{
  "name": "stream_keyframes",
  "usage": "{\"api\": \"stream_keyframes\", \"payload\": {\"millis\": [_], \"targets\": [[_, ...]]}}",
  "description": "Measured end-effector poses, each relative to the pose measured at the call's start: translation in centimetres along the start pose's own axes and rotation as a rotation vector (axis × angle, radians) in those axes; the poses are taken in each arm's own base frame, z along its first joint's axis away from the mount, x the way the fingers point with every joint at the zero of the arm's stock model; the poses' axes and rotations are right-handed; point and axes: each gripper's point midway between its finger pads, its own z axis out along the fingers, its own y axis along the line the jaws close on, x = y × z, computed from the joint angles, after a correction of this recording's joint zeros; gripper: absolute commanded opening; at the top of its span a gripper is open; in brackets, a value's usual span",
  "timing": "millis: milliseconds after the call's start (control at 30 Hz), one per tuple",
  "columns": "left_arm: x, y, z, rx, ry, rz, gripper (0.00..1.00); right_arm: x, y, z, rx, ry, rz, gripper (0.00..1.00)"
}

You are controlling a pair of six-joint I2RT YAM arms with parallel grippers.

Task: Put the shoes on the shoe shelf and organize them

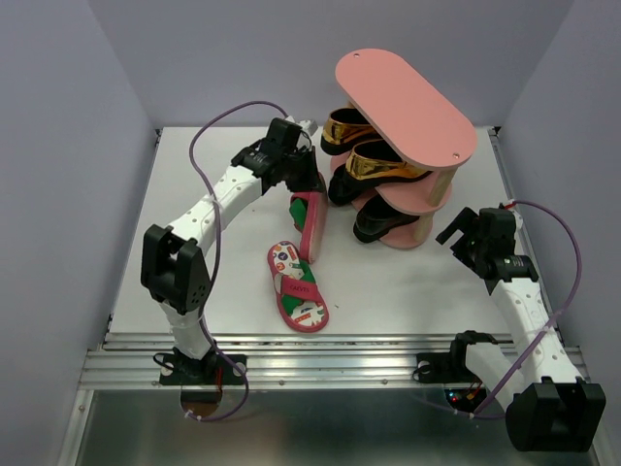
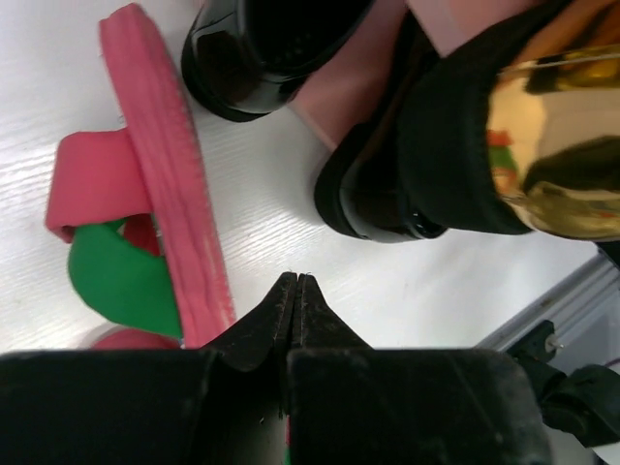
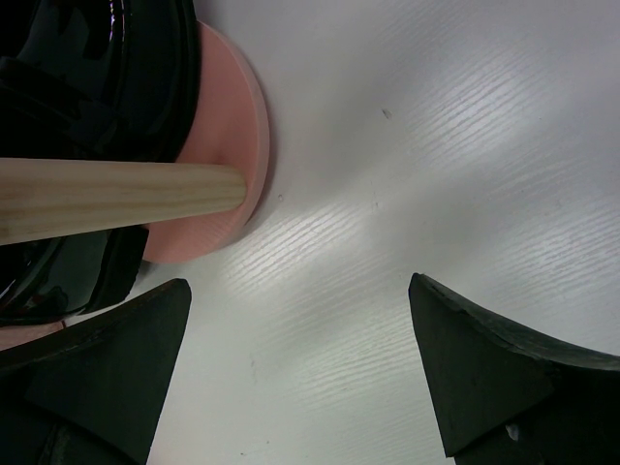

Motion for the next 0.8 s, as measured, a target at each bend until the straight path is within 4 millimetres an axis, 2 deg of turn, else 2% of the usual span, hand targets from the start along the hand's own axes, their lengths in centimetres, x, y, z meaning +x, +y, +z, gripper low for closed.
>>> {"api": "stream_keyframes", "payload": {"millis": [100, 200, 233, 300, 333, 367, 467, 600, 800], "targets": [[-0.3, -1.1, -0.7, 0.049, -0.012, 0.007, 0.02, 0.0, 0.0, 0.0, 0.000, 0.000, 0.000, 1.00], [0.0, -1.4, -1.6, 0.067, -0.025, 0.012, 0.11, 0.0, 0.0, 0.0, 0.000, 0.000, 0.000, 1.00], [0.3, -1.2, -2.0, 0.061, -0.025, 0.007, 0.34, 0.0, 0.0, 0.0, 0.000, 0.000, 0.000, 1.00], [0.8, -0.6, -3.1, 0.047, -0.038, -0.011, 0.61, 0.0, 0.0, 0.0, 0.000, 0.000, 0.000, 1.00], [1.0, -0.2, -3.6, 0.036, -0.045, -0.023, 0.81, 0.0, 0.0, 0.0, 0.000, 0.000, 0.000, 1.00], [1.2, 0.6, -4.2, 0.017, -0.060, -0.042, 0.85, 0.0, 0.0, 0.0, 0.000, 0.000, 0.000, 1.00], [1.6, 3.1, -5.0, -0.040, -0.087, -0.096, 0.91, 0.0, 0.0, 0.0, 0.000, 0.001, 0.000, 1.00], [2.9, 5.9, -4.1, -0.099, -0.082, -0.149, 0.91, 0.1, -0.1, 0.0, 0.001, 0.002, 0.000, 1.00], [5.9, 6.8, -1.1, -0.127, -0.011, -0.168, 0.89, 0.3, -0.2, 0.0, 0.003, 0.003, -0.001, 1.00]]}}
